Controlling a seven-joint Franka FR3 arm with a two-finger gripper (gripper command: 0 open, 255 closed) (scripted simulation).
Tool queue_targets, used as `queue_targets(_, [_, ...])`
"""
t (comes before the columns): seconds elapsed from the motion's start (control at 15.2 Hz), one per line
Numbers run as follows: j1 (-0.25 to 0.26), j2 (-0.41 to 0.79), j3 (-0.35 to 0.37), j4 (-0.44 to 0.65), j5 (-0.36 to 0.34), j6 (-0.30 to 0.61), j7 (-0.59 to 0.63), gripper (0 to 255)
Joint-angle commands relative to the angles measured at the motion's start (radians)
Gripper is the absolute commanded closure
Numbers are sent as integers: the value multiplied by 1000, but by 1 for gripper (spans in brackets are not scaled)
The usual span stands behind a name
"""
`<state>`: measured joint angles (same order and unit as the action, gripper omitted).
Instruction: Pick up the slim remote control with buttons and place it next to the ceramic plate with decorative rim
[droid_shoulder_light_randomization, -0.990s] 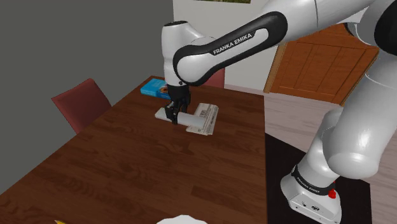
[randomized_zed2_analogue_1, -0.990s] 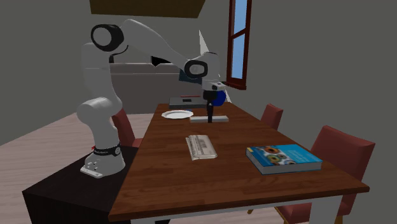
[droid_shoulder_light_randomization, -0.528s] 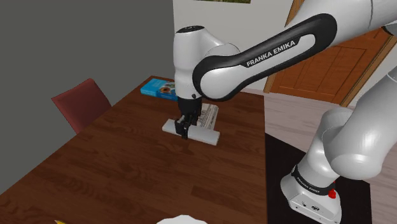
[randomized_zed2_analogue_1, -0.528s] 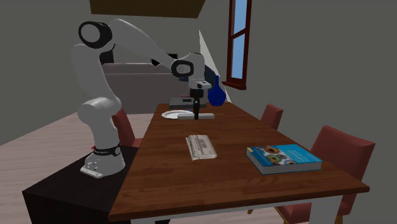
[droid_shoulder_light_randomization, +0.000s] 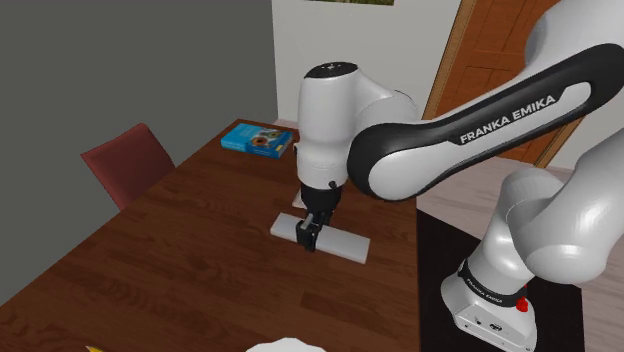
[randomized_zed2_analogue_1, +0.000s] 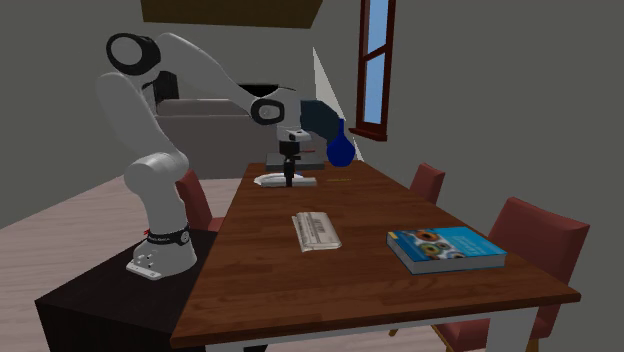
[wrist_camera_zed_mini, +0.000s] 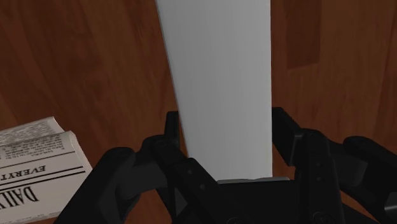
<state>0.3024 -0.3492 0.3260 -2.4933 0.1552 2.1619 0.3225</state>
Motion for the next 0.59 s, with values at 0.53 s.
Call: queue_targets(0.53, [-1,76,21,-77,-5,152,12,255])
